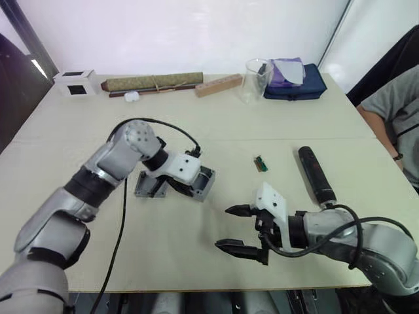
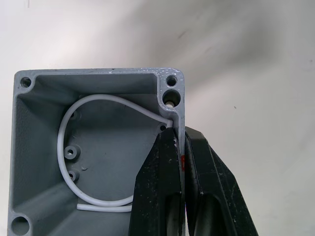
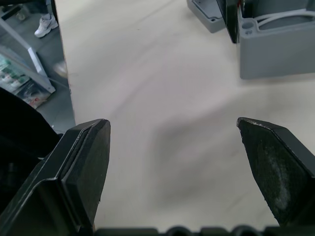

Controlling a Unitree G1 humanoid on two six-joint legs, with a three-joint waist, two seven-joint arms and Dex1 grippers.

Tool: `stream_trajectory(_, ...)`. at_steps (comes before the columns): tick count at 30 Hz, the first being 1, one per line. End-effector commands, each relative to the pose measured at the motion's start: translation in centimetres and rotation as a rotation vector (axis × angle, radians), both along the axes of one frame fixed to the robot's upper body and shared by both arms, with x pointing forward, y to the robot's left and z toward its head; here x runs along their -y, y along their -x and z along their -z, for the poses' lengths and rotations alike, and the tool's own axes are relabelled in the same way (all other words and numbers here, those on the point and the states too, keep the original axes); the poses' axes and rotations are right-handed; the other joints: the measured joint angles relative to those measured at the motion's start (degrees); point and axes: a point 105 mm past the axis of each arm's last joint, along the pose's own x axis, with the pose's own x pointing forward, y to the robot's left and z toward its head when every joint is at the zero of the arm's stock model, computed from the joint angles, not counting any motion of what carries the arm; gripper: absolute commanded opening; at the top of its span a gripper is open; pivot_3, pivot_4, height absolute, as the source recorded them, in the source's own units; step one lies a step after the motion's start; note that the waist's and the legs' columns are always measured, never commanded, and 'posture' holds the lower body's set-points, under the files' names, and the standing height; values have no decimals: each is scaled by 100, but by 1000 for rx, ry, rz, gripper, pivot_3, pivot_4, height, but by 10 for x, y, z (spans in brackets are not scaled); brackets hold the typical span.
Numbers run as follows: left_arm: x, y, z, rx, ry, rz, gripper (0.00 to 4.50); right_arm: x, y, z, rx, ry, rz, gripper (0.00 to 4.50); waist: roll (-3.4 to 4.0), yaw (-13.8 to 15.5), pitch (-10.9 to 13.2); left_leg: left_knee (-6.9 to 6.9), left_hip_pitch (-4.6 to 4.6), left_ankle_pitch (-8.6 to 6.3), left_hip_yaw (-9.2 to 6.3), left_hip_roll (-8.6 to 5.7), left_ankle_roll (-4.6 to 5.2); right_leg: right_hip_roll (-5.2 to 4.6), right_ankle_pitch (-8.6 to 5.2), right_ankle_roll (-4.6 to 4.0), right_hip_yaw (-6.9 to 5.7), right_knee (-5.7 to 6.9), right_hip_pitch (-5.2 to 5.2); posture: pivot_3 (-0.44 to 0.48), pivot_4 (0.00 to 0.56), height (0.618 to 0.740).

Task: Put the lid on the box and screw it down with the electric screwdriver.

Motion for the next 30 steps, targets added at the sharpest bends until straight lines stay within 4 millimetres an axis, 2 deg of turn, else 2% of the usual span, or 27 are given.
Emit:
stream_trajectory(1, 11, -6, 0, 20, -19, 65, 11, -4, 2, -10, 51, -26, 8, 4500, 0, 23, 0, 0, 0, 0, -2, 0, 0, 0, 0, 0, -1, 2, 0, 0, 150, 740)
stream_trajectory(6, 23, -5, 10, -19, -16, 77, 11, -6, 4, -12, 61, -34, 44, 4500, 0, 36, 0, 3, -5, 0, -1, -2, 0, -2, 0, 0, 0, 0, 0, 0, 150, 740)
stream_trajectory(9, 21, -4, 9, -23, -32, 68, 1178, -6, 4, -13, 61, -27, 43, 4500, 0, 32, 0, 3, -5, 0, -2, -2, 0, -2, 0, 0, -1, 1, 0, 0, 150, 740)
stream_trajectory(10, 19, -3, 6, -27, -30, 58, 1406, -6, 4, -13, 61, -23, 40, 4500, 0, 13, 0, 3, -4, 0, -2, -2, 0, -2, 0, 0, 0, 1, 0, 0, 150, 740)
stream_trajectory(11, 18, -3, -1, -30, -15, 40, 1926, -5, 5, -12, 60, -18, 34, 4500, 0, 4, 0, 2, -2, 0, -2, -1, 0, 0, 0, 0, 0, 2, 0, 0, 150, 740)
stream_trajectory(12, 16, -2, -9, -30, 4, 23, 2177, -5, 5, -12, 59, -12, 27, 4500, 0, -4, 0, 2, -2, 0, -2, 0, 0, 0, 0, 0, 1, 3, 0, 0, 150, 740)
stream_trajectory(16, 2, 1, -48, -69, 124, -136, 2177, 2, 4, -15, 71, 8, 0, 4500, 0, 9, 0, 1, -2, 0, -3, 2, 0, 2, 0, 0, 1, 4, -1, 0, 150, 740)
stream_trajectory(20, -31, -12, -80, -24, 291, -482, 2177, -3, -5, -39, 142, -43, -60, 4500, 3, -21, 0, 2, 6, 0, -2, 2, 0, 2, -2, 2, 1, 6, 3, 0, 150, 740)
stream_trajectory(22, -56, -19, -87, -11, 339, -751, 2177, -11, -10, -52, 196, -66, -106, 4500, 3, -35, 0, 0, 9, 0, -1, 4, 0, 4, -2, 4, 6, 12, -1, 0, 150, 740)
stream_trajectory(25, -99, -22, -83, -6, 330, -1192, 2177, -25, -18, -64, 283, -57, -184, 4500, 3, -92, 1, -3, 13, 0, -4, 10, 0, 15, -4, 6, 6, 13, -1, 0, 150, 740)
stream_trajectory(28, -118, -19, -80, -12, 343, -1427, 2177, -34, -24, -65, 344, -17, -230, 4500, 0, -62, 0, -4, 12, 0, -9, 10, 0, 17, -7, 9, 2, 12, 2, 0, 150, 740)
stream_trajectory(30, -137, -14, -66, -62, 354, -1600, 2177, -44, -32, -61, 417, 37, -276, 4500, -1, -33, 1, -3, 12, 0, -6, 8, 0, 13, -7, 9, 4, 12, 2, 0, 150, 740)
